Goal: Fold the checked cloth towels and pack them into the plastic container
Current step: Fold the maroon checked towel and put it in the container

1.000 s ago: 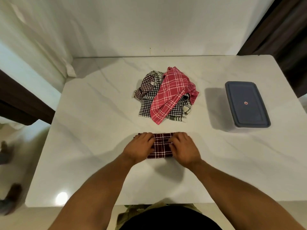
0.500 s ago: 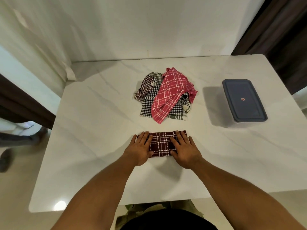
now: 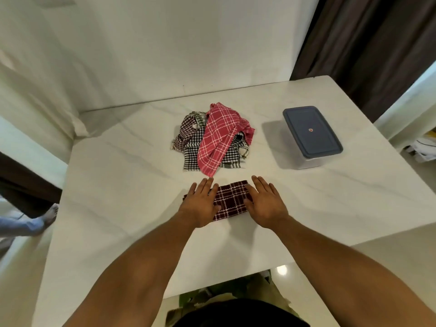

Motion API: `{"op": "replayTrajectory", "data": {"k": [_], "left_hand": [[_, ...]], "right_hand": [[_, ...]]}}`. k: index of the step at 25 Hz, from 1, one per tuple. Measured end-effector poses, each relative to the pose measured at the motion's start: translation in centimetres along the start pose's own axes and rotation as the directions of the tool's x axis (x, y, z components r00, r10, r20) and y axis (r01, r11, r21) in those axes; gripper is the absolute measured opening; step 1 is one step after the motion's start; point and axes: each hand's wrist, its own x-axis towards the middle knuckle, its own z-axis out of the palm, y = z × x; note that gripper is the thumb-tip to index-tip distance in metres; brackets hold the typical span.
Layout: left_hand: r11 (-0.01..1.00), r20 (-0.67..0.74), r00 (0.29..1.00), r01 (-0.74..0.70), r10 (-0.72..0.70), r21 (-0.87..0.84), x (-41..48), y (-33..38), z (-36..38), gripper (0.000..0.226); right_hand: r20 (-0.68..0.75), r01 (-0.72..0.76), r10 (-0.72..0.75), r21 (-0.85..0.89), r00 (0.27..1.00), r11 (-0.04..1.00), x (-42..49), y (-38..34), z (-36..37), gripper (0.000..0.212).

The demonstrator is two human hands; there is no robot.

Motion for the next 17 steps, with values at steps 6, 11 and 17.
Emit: {"op": "replayTrajectory", "data": {"k": [6,11,17], "left_hand": [[0.997,-0.120,0.992,-0.045,0.036,-0.069,6.1,7.1,-5.0,0.071],[0.990,-0.154,0.988,-0.003,-0.019,-0.140,11.5,13.8,-7.7,0.072],[0.853,-0.052,0.973,0.169,-0.223,-0.494,16.0,19.9,-8.6,0.072]], "right_hand": [[-0.098,-0.045,0.044,-0.011,0.994,0.999,1.6,6.7,-4.6,0.057],[-0.208,-0.062,0.056,-0.023,0.977,0.998,3.4,13.5,-8.6,0.052],[0.036,-0.066,0.067,-0.026,0.997,0.998,7.6,19.2,-11.2,0.080]]}}
